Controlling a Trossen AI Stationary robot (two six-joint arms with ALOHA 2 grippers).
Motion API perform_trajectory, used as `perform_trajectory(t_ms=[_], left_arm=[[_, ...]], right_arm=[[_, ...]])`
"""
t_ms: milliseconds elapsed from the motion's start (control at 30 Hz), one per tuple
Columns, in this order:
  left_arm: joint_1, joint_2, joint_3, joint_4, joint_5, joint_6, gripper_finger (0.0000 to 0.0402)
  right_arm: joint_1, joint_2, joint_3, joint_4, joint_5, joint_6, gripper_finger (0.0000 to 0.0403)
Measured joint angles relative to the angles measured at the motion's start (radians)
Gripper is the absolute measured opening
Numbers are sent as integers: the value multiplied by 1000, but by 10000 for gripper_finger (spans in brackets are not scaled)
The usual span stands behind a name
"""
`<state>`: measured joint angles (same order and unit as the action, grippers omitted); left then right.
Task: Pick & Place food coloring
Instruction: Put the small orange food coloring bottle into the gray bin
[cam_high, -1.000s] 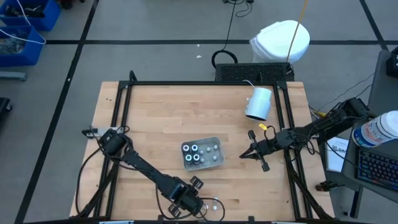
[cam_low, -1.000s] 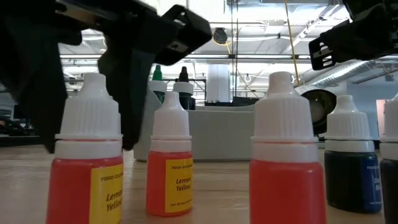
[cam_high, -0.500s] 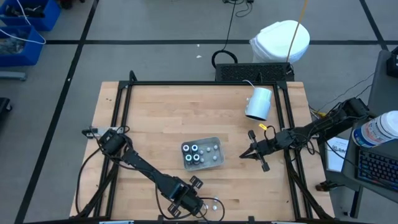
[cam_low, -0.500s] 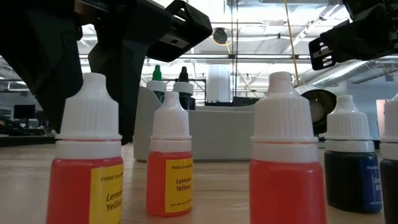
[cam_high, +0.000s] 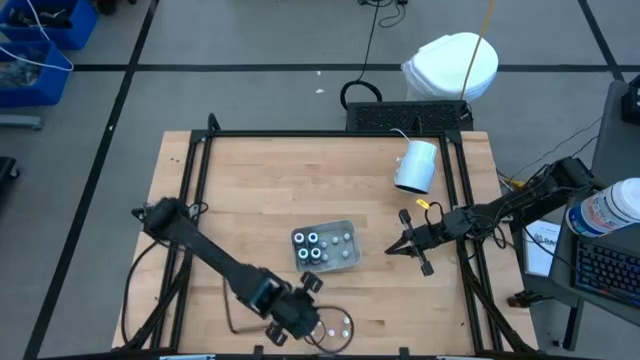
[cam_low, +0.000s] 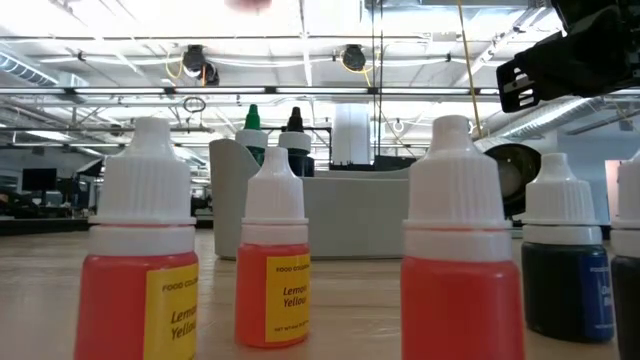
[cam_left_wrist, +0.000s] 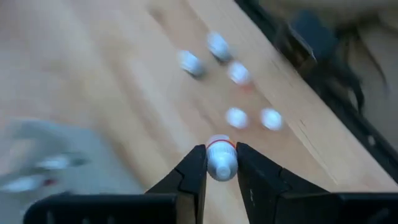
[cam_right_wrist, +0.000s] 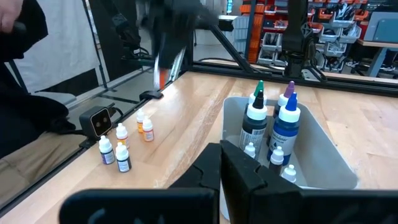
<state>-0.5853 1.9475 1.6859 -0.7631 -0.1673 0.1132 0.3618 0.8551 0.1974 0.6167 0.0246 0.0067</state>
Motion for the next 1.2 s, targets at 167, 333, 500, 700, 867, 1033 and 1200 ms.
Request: perform_trajectory(t_ms=[167,333,500,700,867,1033,1200], left_arm=[[56,-156,1,14,-44,-110,80],[128,-270,1,9,-46,-172,80],[214,-278,2,9,-43,-173,81],[341,-149,0,76,26,-175,81],[393,-34,1,119,115,-121,81],[421,55,0,115,112,-111,81],[424,117,0,128,115,-74,81]], right_arm=[[0,0,0,1,0,0,0],[0,0,0,2,0,0,0],[0,0,0,1,0,-12,0],[0,0,1,8,0,-17,0],[0,0,1,-1,0,3,0],[0,0,1,-9,0,15,0],[0,0,1,-8,0,15,0]])
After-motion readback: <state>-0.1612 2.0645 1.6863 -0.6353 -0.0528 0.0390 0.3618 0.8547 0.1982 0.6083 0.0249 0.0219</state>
